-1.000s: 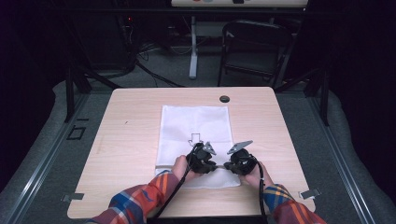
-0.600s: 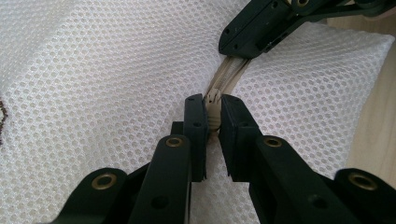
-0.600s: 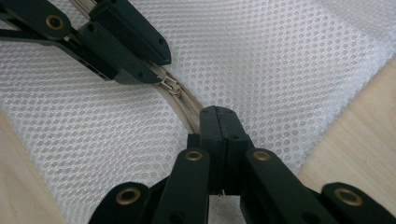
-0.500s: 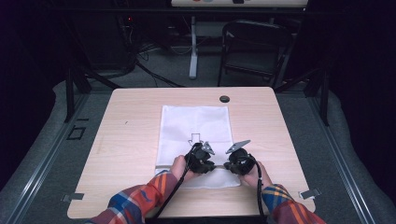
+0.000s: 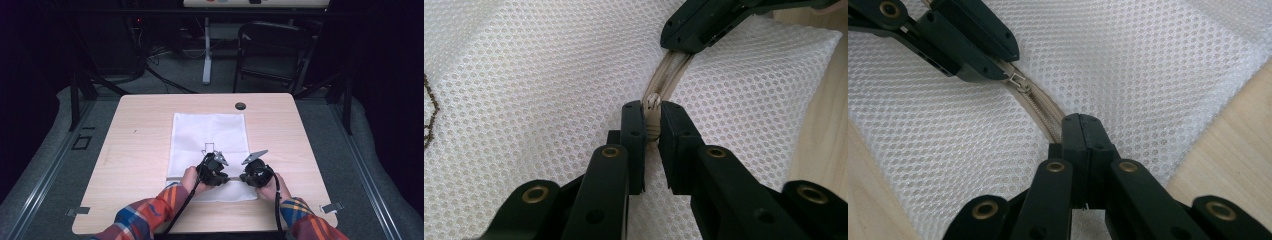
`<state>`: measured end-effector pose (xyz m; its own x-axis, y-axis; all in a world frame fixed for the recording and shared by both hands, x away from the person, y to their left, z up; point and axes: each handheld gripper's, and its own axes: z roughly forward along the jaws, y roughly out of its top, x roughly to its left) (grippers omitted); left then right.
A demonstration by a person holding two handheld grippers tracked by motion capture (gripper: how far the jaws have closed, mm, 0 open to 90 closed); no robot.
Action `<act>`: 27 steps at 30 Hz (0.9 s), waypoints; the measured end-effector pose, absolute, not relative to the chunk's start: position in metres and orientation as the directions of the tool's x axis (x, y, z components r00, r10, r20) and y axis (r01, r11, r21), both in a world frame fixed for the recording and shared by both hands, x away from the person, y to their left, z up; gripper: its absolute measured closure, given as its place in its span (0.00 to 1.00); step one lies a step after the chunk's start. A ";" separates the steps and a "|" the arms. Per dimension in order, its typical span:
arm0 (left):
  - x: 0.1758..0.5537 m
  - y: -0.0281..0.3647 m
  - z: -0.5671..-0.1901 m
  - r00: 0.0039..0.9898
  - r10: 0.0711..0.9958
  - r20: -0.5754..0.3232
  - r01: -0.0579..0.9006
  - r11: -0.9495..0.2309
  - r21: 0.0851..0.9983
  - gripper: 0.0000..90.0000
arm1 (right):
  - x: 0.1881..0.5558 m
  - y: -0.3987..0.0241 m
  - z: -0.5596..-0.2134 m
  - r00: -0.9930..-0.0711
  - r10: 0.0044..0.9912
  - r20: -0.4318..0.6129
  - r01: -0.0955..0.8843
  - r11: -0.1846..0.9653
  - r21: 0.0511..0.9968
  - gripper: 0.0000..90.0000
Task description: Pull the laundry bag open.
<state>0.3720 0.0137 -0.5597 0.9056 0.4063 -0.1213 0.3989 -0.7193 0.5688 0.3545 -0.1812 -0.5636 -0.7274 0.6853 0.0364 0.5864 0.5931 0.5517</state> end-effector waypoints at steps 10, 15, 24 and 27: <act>0.375 0.023 -0.559 0.893 0.431 -0.130 0.425 -0.714 0.556 0.90 | 0.355 -0.182 -0.564 -0.721 0.691 0.056 0.597 0.578 0.556 1.00; 0.374 0.025 -0.559 0.893 0.431 -0.126 0.424 -0.717 0.553 0.90 | 0.355 -0.181 -0.564 -0.719 0.693 0.055 0.597 0.575 0.559 1.00; 0.372 0.029 -0.558 0.891 0.433 -0.136 0.431 -0.715 0.550 0.90 | 0.356 -0.182 -0.564 -0.720 0.692 0.053 0.599 0.581 0.551 1.00; 0.371 0.029 -0.558 0.890 0.438 -0.127 0.431 -0.717 0.548 0.90 | 0.356 -0.182 -0.564 -0.720 0.692 0.053 0.599 0.581 0.551 1.00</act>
<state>0.3712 0.0285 -0.5584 0.8900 0.4380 -0.1271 0.4310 -0.7168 0.5481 0.3556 -0.1818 -0.5636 -0.7197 0.6923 0.0526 0.5993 0.5811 0.5505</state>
